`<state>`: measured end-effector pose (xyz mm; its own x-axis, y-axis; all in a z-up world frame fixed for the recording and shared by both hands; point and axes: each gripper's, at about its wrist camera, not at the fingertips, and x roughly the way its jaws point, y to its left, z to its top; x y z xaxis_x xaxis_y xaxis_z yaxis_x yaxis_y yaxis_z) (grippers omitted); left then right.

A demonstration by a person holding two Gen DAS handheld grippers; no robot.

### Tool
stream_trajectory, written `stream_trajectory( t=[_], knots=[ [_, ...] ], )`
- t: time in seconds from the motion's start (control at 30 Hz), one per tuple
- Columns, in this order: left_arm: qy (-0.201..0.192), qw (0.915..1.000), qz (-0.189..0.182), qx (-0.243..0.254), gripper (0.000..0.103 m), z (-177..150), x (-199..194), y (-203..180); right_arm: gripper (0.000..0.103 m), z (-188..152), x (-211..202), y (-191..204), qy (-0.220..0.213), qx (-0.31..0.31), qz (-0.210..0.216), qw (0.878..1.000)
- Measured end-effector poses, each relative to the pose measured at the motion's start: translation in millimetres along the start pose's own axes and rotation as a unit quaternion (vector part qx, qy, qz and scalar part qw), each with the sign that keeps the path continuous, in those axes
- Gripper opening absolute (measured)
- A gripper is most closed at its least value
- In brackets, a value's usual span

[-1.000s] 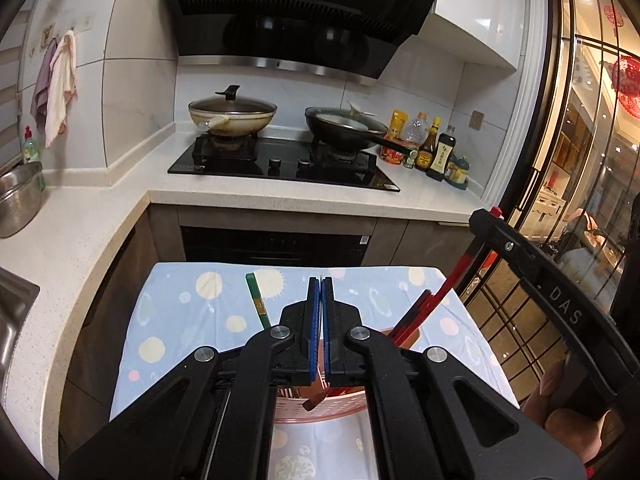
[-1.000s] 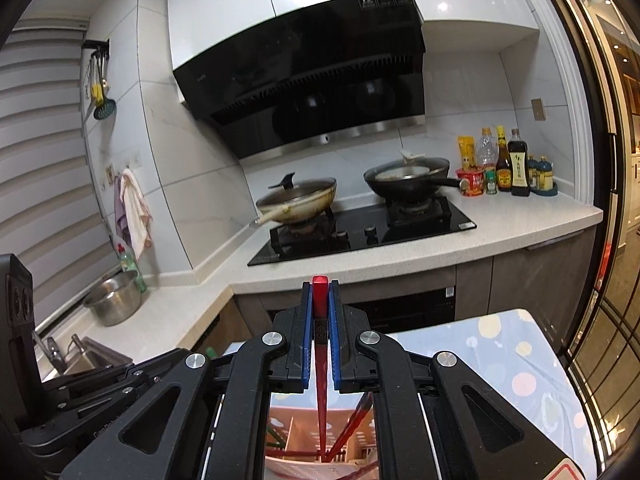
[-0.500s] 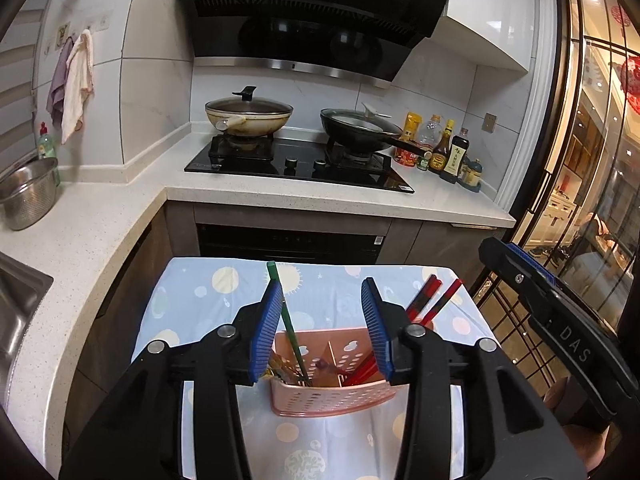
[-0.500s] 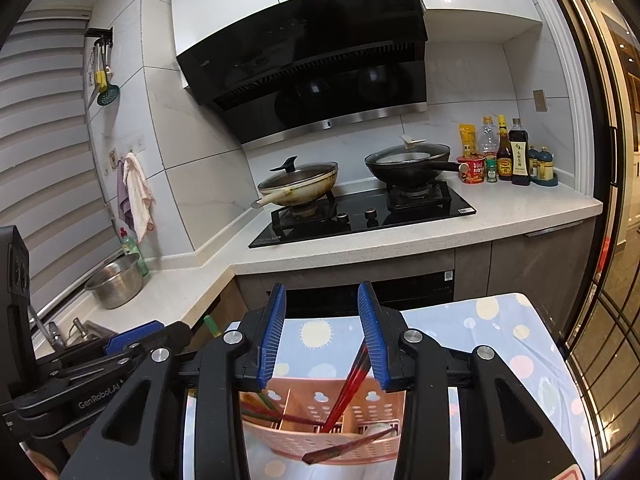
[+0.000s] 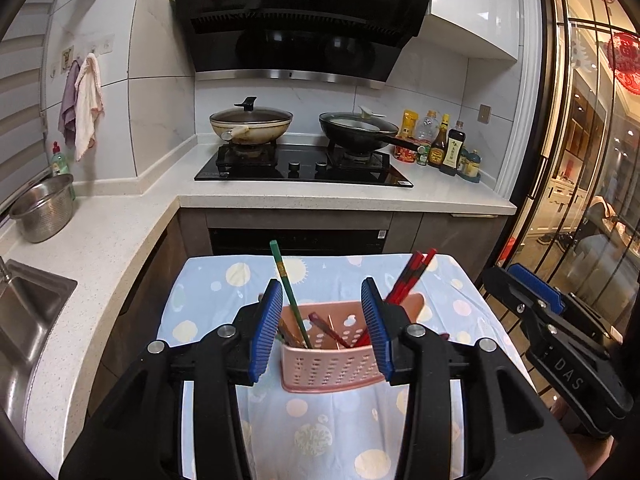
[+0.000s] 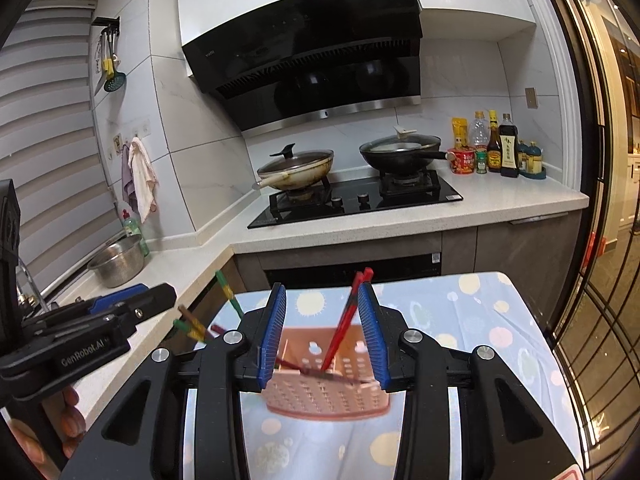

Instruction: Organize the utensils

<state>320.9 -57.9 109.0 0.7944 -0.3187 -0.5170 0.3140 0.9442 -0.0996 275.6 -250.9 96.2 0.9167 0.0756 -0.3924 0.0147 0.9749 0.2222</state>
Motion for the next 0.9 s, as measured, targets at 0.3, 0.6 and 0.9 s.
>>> stream_trajectory(
  t=[0.3, 0.6, 0.9],
  knots=[
    [0.019, 0.9998, 0.000, -0.002, 0.042, -36, -30, -3, 0.037, -40, -44, -5, 0.036, -0.008, -0.010, 0.999],
    [0.041, 0.9991, 0.008, -0.008, 0.042, -82, -61, -6, 0.037, -85, -83, -5, 0.077, -0.013, -0.017, 0.997],
    [0.050, 0.9982, 0.029, -0.013, 0.056, -115, -89, -10, 0.043, -115, -117, -3, 0.100, 0.012, -0.020, 0.995]
  ],
)
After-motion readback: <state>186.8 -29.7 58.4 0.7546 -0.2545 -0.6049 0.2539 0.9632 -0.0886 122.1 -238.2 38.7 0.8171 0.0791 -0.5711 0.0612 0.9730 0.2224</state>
